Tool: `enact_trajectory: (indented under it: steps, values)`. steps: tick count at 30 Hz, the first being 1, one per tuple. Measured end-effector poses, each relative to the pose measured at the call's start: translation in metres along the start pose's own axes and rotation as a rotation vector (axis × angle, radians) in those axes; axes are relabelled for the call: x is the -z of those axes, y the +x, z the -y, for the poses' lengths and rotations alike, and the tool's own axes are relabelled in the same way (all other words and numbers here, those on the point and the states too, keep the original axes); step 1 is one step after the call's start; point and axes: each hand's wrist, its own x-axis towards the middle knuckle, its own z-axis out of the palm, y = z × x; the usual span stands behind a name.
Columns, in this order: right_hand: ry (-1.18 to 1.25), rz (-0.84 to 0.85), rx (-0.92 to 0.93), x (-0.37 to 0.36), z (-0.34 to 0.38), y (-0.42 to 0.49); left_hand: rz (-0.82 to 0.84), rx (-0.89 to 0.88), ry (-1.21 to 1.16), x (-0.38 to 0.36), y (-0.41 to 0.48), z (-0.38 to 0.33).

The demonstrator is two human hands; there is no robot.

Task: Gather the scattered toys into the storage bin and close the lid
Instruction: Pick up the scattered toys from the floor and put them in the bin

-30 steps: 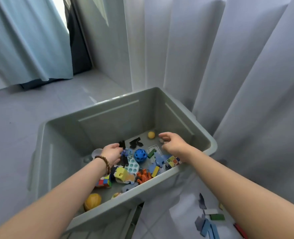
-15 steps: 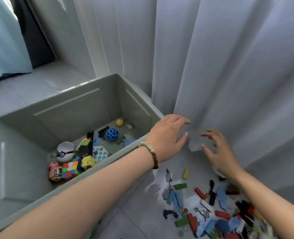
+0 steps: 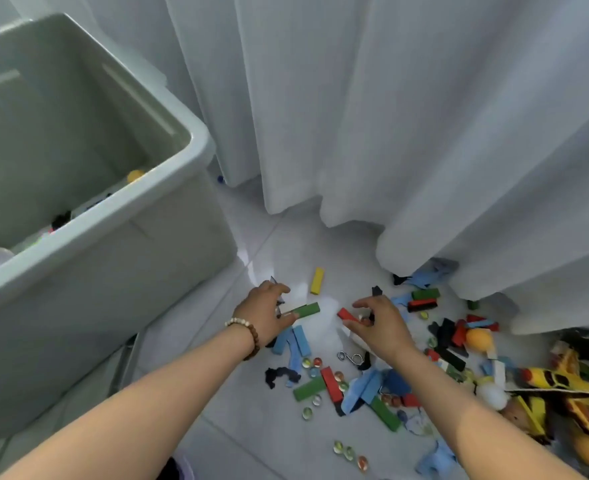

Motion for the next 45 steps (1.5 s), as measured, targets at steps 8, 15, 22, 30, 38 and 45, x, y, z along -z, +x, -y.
enact_trajectory:
  steps: [8,15,22,30,38,45]
  values:
    - [-0.171,-0.097,0.160,-0.025,-0.016,0.014,-0.022,-0.092,0.279,-0.032,0.036,-0.005]
    - [-0.158,-0.105,0.175,-0.027,-0.025,0.010,0.037,-0.168,0.664,-0.046,0.052,-0.018]
    - [0.429,-0.188,-0.025,-0.013,-0.011,0.005,0.063,0.060,-0.352,-0.030,0.037,-0.013]
    - [0.515,0.000,0.198,-0.003,0.056,-0.009,0.484,0.250,-1.705,-0.030,0.010,-0.013]
    - [0.560,-0.084,0.251,-0.008,0.068,0.000,0.275,0.462,-1.907,-0.027,0.021,-0.004]
    - [0.240,-0.030,-0.041,-0.040,0.053,0.057,-0.015,0.604,-1.468,-0.023,0.024,0.025]
